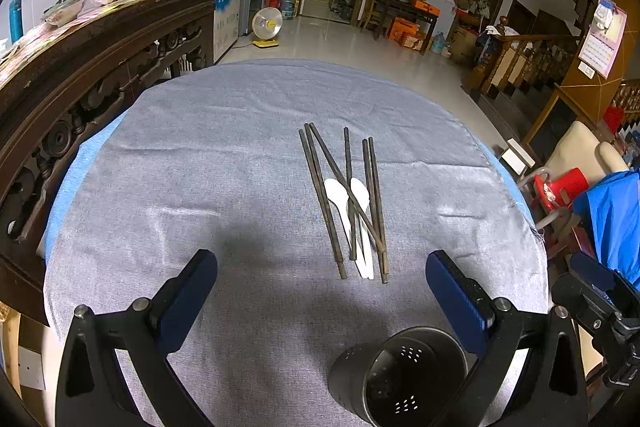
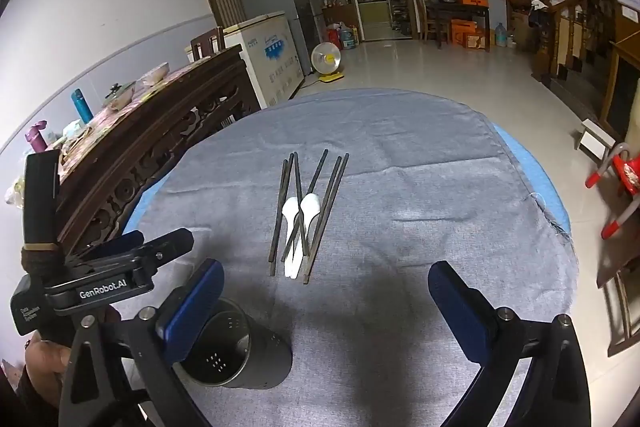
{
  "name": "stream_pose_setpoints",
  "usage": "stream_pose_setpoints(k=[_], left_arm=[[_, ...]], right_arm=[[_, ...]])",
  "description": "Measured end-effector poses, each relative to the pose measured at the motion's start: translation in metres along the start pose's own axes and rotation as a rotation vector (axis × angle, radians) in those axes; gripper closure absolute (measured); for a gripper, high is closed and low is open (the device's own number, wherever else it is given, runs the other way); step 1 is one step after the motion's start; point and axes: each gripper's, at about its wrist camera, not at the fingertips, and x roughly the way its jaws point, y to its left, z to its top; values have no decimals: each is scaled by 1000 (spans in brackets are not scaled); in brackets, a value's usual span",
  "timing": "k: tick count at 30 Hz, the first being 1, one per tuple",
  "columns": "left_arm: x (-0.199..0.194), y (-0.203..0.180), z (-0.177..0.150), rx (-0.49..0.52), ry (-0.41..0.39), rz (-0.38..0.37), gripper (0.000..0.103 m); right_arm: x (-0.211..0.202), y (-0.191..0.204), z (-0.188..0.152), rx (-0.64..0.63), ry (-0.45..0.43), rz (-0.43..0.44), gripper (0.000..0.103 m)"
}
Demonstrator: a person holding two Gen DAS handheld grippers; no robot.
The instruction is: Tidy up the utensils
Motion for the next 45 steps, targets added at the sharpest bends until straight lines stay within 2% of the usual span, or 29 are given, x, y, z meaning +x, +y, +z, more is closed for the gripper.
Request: stream_pose_setpoints(k=[45], left_arm=[[0,1,0,-9,7,-11,0]], right_arm=[[1,8,5,-30,-1,7,0]])
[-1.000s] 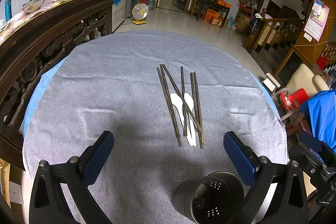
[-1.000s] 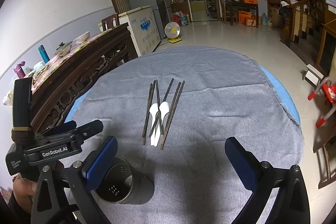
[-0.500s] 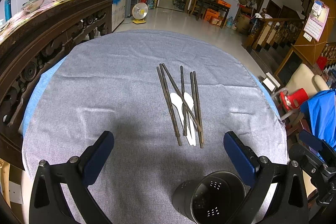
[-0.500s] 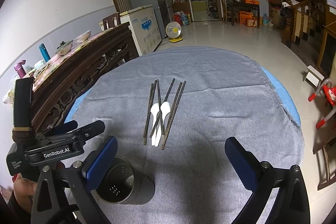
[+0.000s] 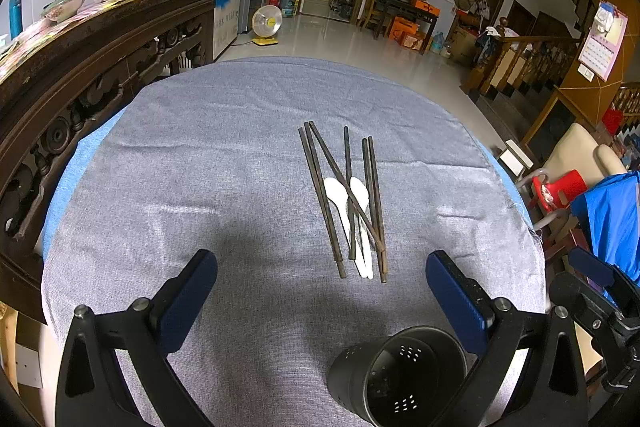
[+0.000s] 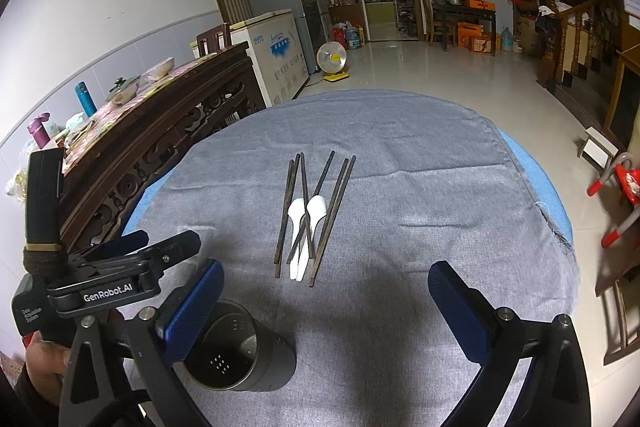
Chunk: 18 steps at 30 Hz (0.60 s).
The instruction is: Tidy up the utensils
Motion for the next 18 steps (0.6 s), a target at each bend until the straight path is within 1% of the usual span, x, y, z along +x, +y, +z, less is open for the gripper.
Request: stream_pose_setpoints(k=[11,13,15,18], left_arm=[[0,5,2,-4,6,-3,0],[4,12,4,-13,19,2,0],[10,25,7,-44,45,11,0],[21,43,9,-88,82,29,0]], right_arm=[[3,-2,3,-3,15,13,0],[7,-7,6,3,31,32,0],[14,-15,13,13,54,59,0],[37,-34,22,63,122,76,0]])
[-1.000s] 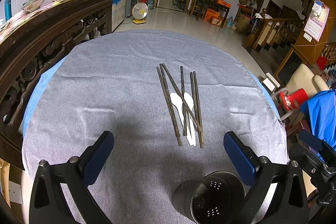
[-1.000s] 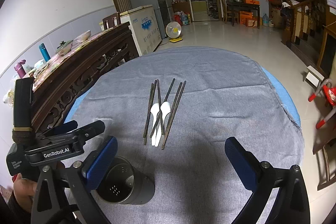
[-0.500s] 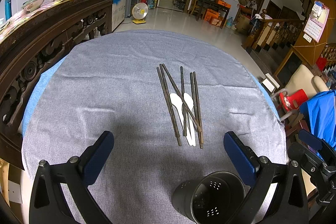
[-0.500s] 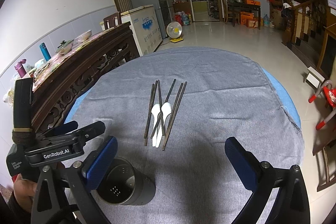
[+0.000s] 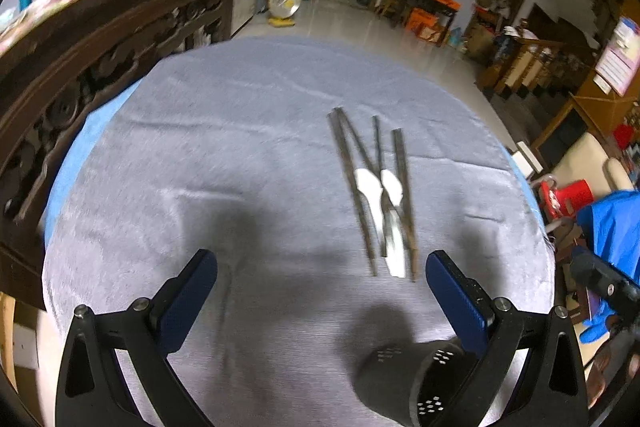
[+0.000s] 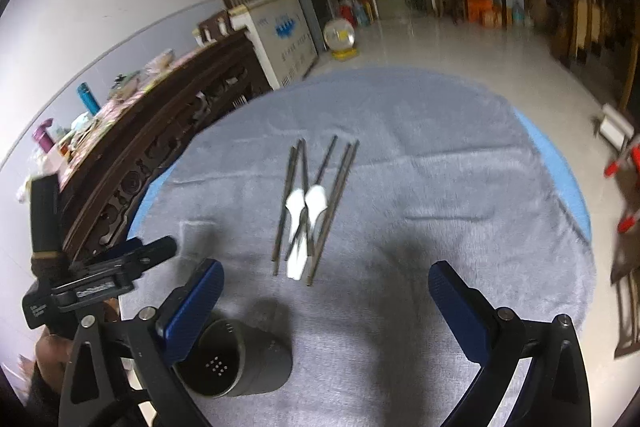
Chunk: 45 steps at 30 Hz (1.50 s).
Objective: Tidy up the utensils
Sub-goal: 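Move the left tool toward the chopsticks while the right tool also reaches them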
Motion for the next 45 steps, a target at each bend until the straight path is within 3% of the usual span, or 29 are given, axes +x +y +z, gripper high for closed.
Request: stream_pose_setpoints(k=[4,8,9,18,24,29,34,35,40,45], left_arm=[[16,16,3,-24,56,26,0],[34,28,5,-47,108,40,0],[38,31,5,-51,118,36,0],[70,43,13,-77,203,27,3],[86,53,20,-84,225,28,3],[94,58,29,-74,239,18,3],[103,57,44,-65,243,17,4],[106,56,48,-63,245,19,4],[121,39,71,-73,273,-2,6],[159,21,99,-123,368,-56,21]], right_arm=[[33,-21,12,63,85,50,4],[74,-30,22,93,184,75,21],[84,-28,26,89,204,78,28],[179,17,82,-34,356,124,56],[243,49,117,-129,430,76,69],[284,59,123,-167,498,26,75],[308,61,119,-188,553,6,88],[310,62,120,-191,554,7,97],[305,50,125,-130,535,44,97],[277,20,131,-25,456,110,97]])
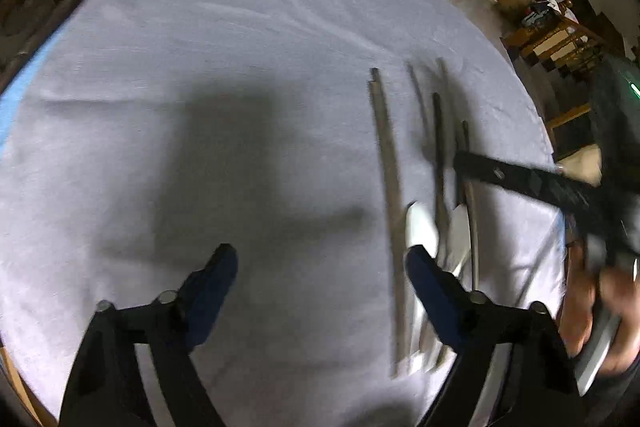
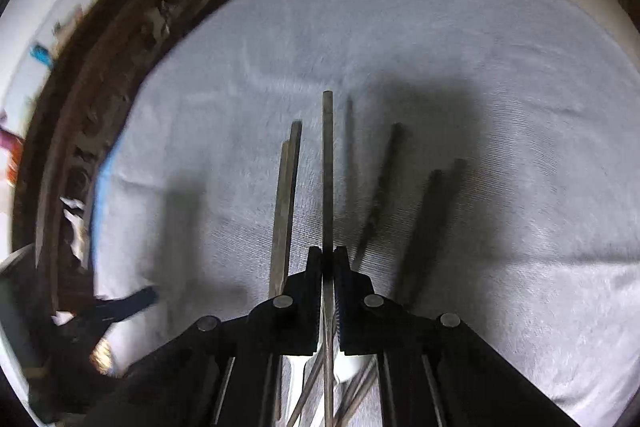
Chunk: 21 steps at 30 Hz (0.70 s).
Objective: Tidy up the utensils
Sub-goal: 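Move the left tool toward the chopsticks while the right tool also reaches them, then close the left tool on a chopstick while the right tool grasps another chopstick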
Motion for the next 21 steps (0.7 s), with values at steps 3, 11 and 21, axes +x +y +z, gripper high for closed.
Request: stream_pose_setpoints(k=[3,11,21], left_arm=[[17,-13,17,-1,36,20,28],[47,-45,51,64,101,195,40],[42,-63,49,229,170,194,96]], right_arm=[[-18,-18,-9,28,-36,36,97],[-42,-50,-33,59,-65,85,97],[-47,-63,-50,66,-50,89,97]])
